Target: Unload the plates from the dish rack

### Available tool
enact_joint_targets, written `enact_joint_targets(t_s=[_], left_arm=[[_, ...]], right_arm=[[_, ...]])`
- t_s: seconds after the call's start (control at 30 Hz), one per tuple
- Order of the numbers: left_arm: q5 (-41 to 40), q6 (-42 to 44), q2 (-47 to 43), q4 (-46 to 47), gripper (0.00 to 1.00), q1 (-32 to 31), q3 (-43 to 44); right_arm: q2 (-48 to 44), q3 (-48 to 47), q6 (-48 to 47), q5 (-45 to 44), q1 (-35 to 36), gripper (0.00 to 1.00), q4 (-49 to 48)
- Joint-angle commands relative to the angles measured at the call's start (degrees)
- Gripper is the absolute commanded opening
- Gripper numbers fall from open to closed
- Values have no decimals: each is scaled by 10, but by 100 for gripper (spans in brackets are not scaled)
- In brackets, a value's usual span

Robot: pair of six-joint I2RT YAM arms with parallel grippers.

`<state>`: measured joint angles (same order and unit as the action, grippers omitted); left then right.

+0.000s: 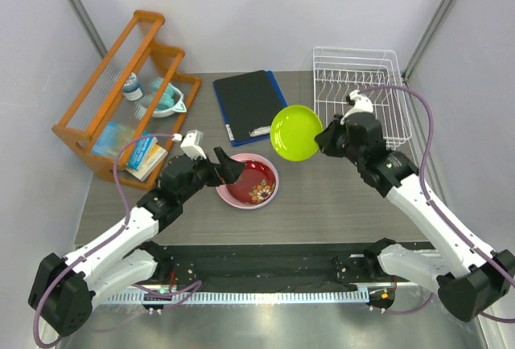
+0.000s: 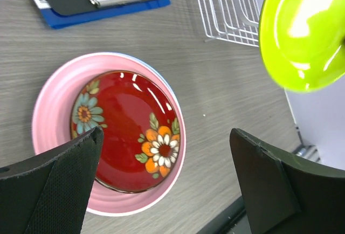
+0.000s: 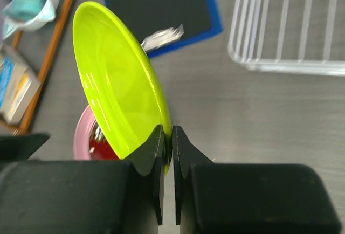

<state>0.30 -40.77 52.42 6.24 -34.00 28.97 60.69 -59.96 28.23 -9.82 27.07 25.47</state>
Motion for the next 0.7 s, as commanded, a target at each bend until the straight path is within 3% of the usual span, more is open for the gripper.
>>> enact_joint_targets(t_s=[0.0,0.37,0.67], left_arm=[[39,-49,-9,76,99,1,-25],[65,-96,-15,160,99,-2,-56],[67,-102,4,189,99,-6,-58]], right_arm=[[-58,44,81,85,25,1,-57],[-110,150,133,125,49,1,-104],[-83,158,158,148,69,1,-144]])
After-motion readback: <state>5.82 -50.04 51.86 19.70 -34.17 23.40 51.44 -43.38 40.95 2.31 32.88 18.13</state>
